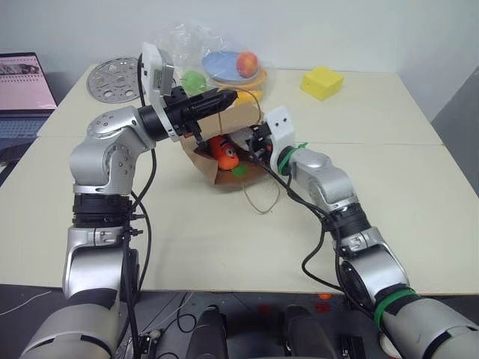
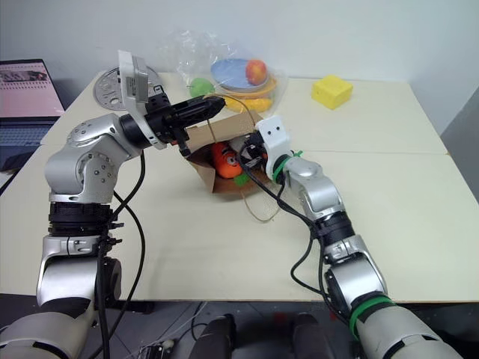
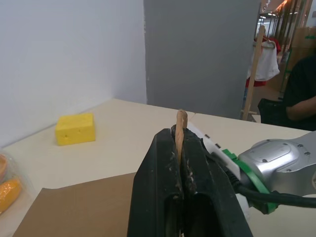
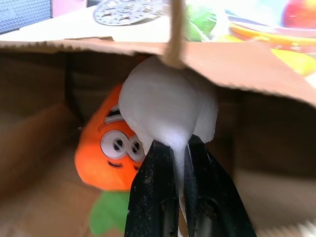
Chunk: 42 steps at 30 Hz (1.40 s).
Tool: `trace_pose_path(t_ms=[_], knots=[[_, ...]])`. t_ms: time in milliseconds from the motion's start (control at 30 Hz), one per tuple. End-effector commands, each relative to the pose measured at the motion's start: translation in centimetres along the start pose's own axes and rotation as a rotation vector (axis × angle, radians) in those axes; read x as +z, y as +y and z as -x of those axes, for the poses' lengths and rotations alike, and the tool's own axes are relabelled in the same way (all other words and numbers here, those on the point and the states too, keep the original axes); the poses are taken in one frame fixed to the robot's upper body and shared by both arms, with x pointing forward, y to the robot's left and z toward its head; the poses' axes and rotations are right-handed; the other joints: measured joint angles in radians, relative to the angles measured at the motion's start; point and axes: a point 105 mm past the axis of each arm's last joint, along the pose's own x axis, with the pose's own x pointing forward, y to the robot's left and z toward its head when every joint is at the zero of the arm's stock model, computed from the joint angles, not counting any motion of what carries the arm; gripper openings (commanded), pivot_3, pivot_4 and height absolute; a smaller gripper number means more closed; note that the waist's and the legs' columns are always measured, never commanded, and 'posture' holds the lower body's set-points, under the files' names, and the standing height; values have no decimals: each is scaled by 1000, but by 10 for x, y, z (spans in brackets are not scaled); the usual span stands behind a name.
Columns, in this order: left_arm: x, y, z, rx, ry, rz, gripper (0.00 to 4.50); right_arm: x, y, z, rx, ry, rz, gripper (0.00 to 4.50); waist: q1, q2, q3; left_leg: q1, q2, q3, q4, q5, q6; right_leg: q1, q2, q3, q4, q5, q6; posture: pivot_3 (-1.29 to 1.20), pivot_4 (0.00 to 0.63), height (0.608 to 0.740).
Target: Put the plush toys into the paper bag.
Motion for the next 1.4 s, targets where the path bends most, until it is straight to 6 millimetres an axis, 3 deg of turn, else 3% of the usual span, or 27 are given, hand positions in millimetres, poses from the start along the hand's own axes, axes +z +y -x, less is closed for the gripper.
trace_pose_path(t_ms=[33,167,267,467,600,800,967,1133,1400], knots=[[15,-6,0,-26,-37,-38,0,8,-1,-9,-1,-41,19,42,0,0,0,0,0,0,0,0,0,0,0,0,0,0,0,0,150,740],[15,-5,1,-21,-33,-40,0,-9,-11,-13,-50,9,23,42,1,0,0,0,0,0,0,0,0,0,0,0,0,0,0,0,150,740],[15,-6,2,-20,-30,-40,0,-8,-12,-10,-28,-9,32,770,-1,0,0,0,0,0,0,0,0,0,0,0,0,0,0,0,150,740],[13,-5,2,-17,-28,-38,0,3,-11,0,0,-48,44,2996,-5,0,0,0,0,0,0,0,0,0,0,0,0,0,0,0,150,740],[12,-6,1,-20,-33,-34,0,23,-5,27,18,-102,51,4423,-1,0,0,0,0,0,0,0,0,0,0,0,0,0,0,0,150,740],[10,-6,-1,-24,-38,-27,0,22,5,88,21,-90,72,4469,7,0,0,-1,0,0,0,0,0,0,0,0,0,0,0,0,150,740],[9,-5,0,-23,-41,-27,0,-17,8,130,-31,43,42,4469,7,0,0,-1,0,0,1,0,0,0,0,0,0,0,0,0,150,740],[9,-5,-2,-24,-44,-25,0,-47,8,134,-65,129,-16,4469,-2,0,0,0,0,1,1,0,0,0,0,1,0,0,0,0,150,740],[9,-5,-3,-22,-49,-28,0,-79,10,101,-101,170,-102,4469,1,0,0,0,0,1,2,0,0,0,0,1,-1,0,0,0,150,740]])
